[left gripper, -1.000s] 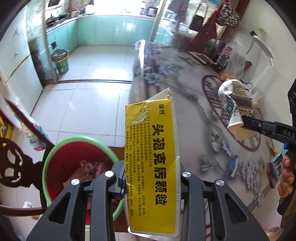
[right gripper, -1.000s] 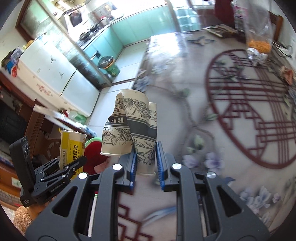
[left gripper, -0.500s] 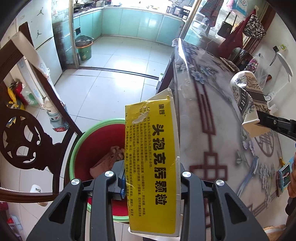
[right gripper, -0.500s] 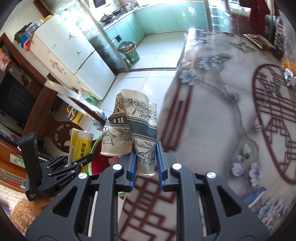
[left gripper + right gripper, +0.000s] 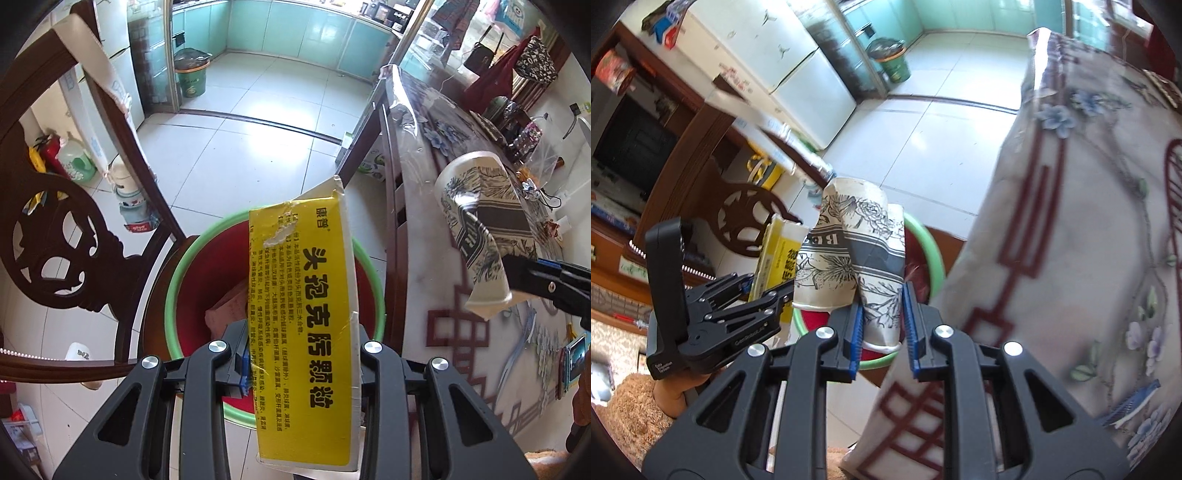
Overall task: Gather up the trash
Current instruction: 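Open both tools over the red bucket, dropping yellow box and paper cup, then move both tools back over the table toward the crumpled foil and paper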
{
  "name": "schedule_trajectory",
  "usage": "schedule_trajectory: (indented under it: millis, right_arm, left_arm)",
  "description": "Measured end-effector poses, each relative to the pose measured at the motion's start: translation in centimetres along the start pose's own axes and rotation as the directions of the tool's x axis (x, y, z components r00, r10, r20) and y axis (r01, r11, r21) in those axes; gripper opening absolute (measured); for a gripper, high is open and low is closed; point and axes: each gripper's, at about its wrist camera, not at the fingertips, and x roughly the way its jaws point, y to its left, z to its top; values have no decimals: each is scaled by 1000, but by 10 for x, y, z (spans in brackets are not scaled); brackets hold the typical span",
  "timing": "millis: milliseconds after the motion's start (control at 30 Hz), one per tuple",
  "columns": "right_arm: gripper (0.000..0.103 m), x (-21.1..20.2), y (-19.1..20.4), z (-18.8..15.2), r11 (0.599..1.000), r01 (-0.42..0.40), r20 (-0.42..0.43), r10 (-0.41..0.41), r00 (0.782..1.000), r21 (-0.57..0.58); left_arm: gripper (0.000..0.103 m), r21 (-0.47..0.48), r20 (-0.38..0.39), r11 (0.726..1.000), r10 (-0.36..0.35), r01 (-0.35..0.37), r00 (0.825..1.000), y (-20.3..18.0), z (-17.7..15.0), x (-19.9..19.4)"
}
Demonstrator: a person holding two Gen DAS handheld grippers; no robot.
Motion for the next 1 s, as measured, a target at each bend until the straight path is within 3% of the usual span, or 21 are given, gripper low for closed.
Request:
schedule_trajectory:
  millis: [333,400,433,467,500,700,867,1000]
  right_arm:
    - [20,13,21,0,998,-25,-43,23,999,-65]
    - [21,14,23,-1,997,-32,-49,28,998,-74]
    - [29,14,23,-1,997,-34,-52,30,998,-75]
    - [39,13,23,-1,997,-34,-48,31,998,-71]
    - [39,11,22,-1,997,-37,-42,35,999,-69]
    - [39,-2,18,-5,997,-33,-8,32,999,-77]
    - [39,-22,-13,-11,1000,9,28,-9,1000,-18]
    - [39,-58,-68,-22,992,90,87,-98,991,91]
  left_arm:
    - [31,-52,5,998,30,-30,1000,16,-9,-5]
    - [37,-52,4,998,39,-39,999,16,-10,-4]
    - [44,-55,5,997,47,-47,999,16,-10,-4]
    - [58,-60,12,997,47,-46,999,17,-9,-6]
    - [61,-70,26,997,43,-41,999,17,-10,-9]
    - [61,-75,46,996,48,-44,998,12,-7,-15]
    - [62,-31,49,999,19,-18,999,-11,-3,-15]
    - [62,37,35,999,-18,17,999,-47,4,-8]
